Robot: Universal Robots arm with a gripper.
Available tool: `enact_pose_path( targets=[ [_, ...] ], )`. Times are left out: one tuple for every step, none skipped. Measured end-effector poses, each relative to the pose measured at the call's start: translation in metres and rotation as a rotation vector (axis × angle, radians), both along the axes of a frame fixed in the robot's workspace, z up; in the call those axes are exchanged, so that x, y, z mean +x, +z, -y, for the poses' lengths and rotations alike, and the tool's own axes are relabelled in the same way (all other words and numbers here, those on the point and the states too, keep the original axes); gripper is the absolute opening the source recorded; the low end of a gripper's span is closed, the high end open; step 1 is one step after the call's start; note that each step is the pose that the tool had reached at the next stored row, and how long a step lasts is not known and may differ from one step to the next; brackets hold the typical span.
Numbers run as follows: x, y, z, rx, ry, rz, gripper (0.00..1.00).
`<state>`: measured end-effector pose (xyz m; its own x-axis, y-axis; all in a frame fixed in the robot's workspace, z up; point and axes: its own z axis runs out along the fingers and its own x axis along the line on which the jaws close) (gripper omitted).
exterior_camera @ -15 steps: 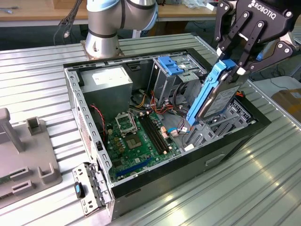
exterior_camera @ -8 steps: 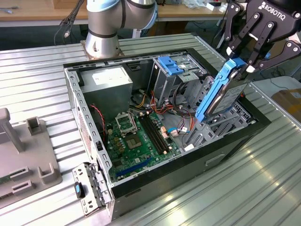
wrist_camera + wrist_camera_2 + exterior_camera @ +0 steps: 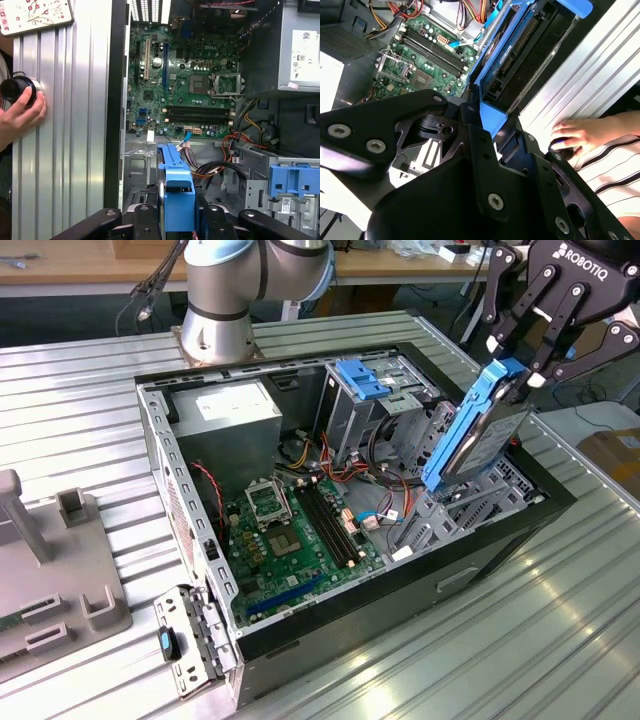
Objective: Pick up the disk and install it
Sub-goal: 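Pick up the disk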
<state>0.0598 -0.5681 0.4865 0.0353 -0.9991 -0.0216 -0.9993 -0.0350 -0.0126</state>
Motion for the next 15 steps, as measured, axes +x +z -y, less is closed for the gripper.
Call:
enact_pose_path(
  targets=[
    [0.0038, -0.0004, -0.0005, 0.0002, 0.001, 0.0000, 0.37],
    [0.0073, -0.0007, -0.0007, 0.0000, 0.001, 0.0000, 0.37],
    [0.0098, -0.0010, -0.0007, -0.0002, 0.001, 0.0000, 0.37],
    [0.0114, -0.0016, -0.0008, -0.0009, 0.001, 0.0000, 0.37],
    [0.0115, -0.0019, -0.0007, -0.0016, 0.000, 0.0000, 0.37],
    [0.0117, -0.0022, -0.0006, -0.0024, -0.002, 0.0000, 0.37],
    [0.0118, -0.0027, -0.0006, -0.0033, -0.011, 0.0000, 0.37],
    [0.0119, -0.0032, -0.0005, -0.0040, -0.022, 0.0000, 0.37],
    [0.0119, -0.0033, -0.0006, -0.0049, -0.032, 0.0000, 0.37],
    [0.0119, -0.0033, -0.0006, -0.0050, -0.033, 0.0000, 0.37],
    [0.0119, -0.0033, -0.0006, -0.0050, -0.034, 0.0000, 0.37],
    [0.0122, -0.0037, -0.0006, -0.0049, -0.041, 0.0000, 0.37],
    [0.0122, -0.0044, -0.0006, -0.0052, -0.068, -0.0001, 0.37],
    [0.0123, -0.0045, -0.0006, -0.0054, -0.081, -0.0002, 0.37],
    [0.0127, -0.0046, -0.0006, -0.0055, -0.084, -0.0002, 0.37]
  ],
)
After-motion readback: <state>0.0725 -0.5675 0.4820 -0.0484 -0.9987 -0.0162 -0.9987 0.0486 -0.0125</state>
